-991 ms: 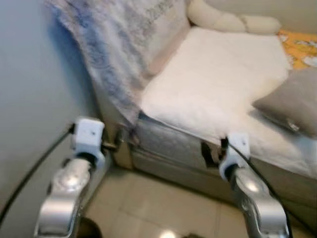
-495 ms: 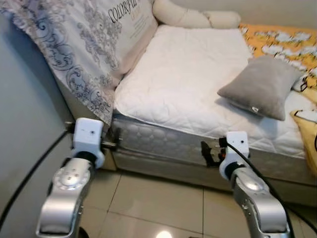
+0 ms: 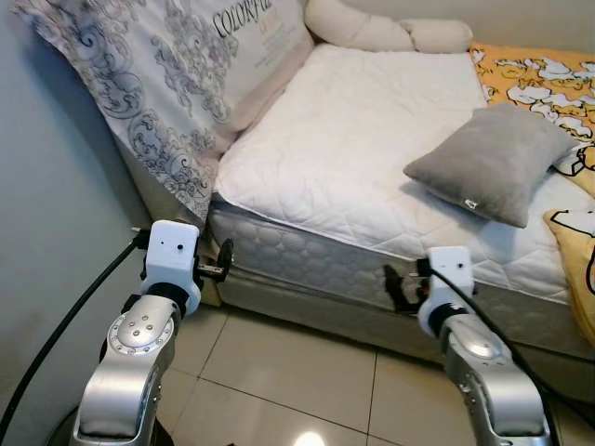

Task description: Clean up the room

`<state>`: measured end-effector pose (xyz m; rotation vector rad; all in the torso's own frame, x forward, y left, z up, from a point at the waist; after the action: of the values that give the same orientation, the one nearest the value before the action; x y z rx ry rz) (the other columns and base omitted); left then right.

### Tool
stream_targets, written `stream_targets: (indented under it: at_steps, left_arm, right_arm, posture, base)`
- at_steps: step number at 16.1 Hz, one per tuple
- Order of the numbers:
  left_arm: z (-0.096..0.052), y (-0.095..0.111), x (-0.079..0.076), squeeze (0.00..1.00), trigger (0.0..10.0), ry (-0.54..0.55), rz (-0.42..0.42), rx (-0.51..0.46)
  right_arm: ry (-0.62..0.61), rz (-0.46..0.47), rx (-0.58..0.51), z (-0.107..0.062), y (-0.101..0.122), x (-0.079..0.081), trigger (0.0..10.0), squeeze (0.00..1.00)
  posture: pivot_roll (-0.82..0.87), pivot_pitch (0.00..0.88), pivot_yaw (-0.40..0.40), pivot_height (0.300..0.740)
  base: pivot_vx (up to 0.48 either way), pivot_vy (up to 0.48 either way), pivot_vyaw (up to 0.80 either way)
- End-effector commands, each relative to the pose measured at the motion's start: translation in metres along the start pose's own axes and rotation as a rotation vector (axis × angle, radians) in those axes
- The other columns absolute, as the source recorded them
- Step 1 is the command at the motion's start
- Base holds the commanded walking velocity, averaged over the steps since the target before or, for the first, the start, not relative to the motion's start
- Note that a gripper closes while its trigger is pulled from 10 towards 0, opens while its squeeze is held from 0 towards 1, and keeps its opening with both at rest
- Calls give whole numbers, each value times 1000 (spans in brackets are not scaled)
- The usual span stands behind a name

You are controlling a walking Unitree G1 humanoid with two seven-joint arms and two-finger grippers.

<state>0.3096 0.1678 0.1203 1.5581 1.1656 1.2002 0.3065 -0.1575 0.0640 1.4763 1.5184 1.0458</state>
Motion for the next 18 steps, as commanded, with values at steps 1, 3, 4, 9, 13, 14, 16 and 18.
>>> stream_targets:
  at_steps: [1, 3, 4, 9, 13, 14, 16, 18]
  left_arm:
    - [0, 3, 6, 0, 10000, 15, 12, -13]
    - [1, 4, 5, 0, 10000, 12, 8, -16]
    - [2, 5, 5, 0, 10000, 11, 7, -17]
    - [5, 7, 3, 0, 10000, 1, 5, -22]
    - [5, 7, 2, 0, 10000, -3, 5, -22]
    - [5, 7, 1, 0, 10000, -4, 4, -21]
    - [6, 6, 1, 0, 10000, -5, 5, -19]
    - [6, 6, 1, 0, 10000, -4, 4, -19]
  right_arm:
    - [6, 9, -4, 2, 3, 4, 10000, 0]
    - [5, 10, -6, 3, 4, 3, 10000, 0]
    - [2, 8, -10, 4, 5, 2, 10000, 0]
    - [-8, 8, -12, 6, 7, 0, 10000, 0]
    - [-16, 6, -17, 7, 9, -2, 10000, 0]
    - [-18, 3, -18, 7, 9, -3, 10000, 0]
    - [-21, -2, -20, 7, 10, -4, 10000, 0]
    - [-26, -16, -24, 7, 11, -5, 10000, 0]
  posture:
    - [21, 0, 26, 740]
    - [21, 0, 23, 740]
    - [21, 0, 22, 740]
    - [20, 0, 26, 740]
    - [16, 0, 28, 740]
    - [14, 0, 27, 740]
    - [15, 0, 26, 740]
    - [16, 0, 27, 740]
  base:
    - [0, 0, -688]
    - [294, 0, -775]
    - [311, 0, -775]
    - [326, 0, -777]
    - [326, 0, -578]
    - [326, 0, 0]
    - [328, 0, 0]
    - [328, 0, 0]
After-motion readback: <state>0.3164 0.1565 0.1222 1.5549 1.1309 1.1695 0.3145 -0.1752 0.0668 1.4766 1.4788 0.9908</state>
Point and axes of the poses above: a point about 5 cm out from each wrist's last joint towards the gripper, its own z axis pointing out of the wrist towards the gripper, its own y axis along the axis of the wrist's last joint, x = y × z, the point moved 6 cm from there along z, pointing out of the wrist towards the gripper, and after that the axes turned 3 degrees about z, right-handed, at the moved point
